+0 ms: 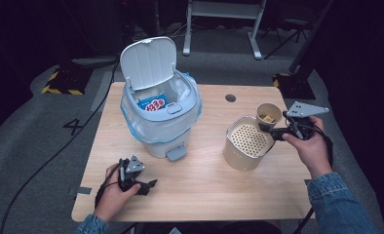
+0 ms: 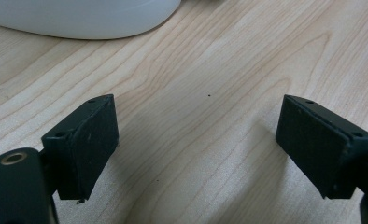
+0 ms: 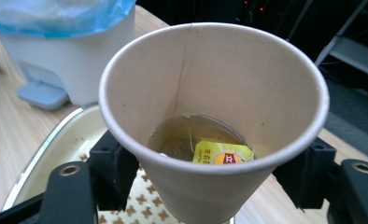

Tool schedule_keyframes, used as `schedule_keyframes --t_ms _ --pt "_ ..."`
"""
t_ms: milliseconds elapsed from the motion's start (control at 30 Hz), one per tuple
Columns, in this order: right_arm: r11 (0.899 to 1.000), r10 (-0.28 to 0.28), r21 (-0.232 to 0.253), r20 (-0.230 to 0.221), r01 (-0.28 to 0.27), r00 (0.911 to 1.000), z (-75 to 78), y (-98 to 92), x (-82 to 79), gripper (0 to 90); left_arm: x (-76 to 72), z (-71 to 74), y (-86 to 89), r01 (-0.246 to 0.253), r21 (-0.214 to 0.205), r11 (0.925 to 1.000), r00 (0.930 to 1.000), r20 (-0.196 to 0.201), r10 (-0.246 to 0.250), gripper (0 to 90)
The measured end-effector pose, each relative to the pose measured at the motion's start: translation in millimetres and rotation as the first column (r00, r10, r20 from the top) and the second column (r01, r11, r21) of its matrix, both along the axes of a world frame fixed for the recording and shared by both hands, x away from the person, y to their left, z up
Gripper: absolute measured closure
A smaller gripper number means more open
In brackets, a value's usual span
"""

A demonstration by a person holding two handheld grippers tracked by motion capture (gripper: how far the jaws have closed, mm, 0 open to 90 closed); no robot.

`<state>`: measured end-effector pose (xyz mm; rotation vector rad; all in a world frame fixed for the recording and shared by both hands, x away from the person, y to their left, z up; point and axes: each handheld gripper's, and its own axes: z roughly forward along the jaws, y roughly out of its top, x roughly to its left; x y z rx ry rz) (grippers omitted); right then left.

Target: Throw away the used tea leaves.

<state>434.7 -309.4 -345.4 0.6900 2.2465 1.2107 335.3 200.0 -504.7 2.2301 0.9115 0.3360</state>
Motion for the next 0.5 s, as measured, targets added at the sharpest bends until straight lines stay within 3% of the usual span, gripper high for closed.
schedule_keyframes --t_ms 100,167,333,433,500 --pt "0.998 0.001 -0.055 0.027 0.0 0.9996 1.7 0.9 -1.2 31.2 -0.1 0.0 0.0 -0.001 0.001 1.0 1.0 0.001 0.001 13.5" --pt "0.994 0.017 -0.109 0.067 -0.009 0.9976 2.8 2.2 -2.6 31.6 0.0 0.1 0.0 0.0 0.001 1.0 1.0 0.001 0.0 13.5" --pt "0.964 0.065 -0.264 0.19 -0.012 0.9796 6.1 7.7 -8.2 32.2 -0.1 0.0 -0.1 0.0 0.0 1.0 1.0 0.0 0.0 13.5" --pt "0.949 0.072 -0.314 0.223 0.001 0.9722 8.6 10.4 -11.0 32.8 -0.1 0.1 0.0 -0.001 0.002 1.0 1.0 0.001 0.001 13.5" --pt "0.932 0.09 -0.361 0.258 0.01 0.9619 9.5 12.5 -12.8 33.2 0.0 0.0 -0.1 0.001 0.0 1.0 1.0 0.001 -0.001 13.5"
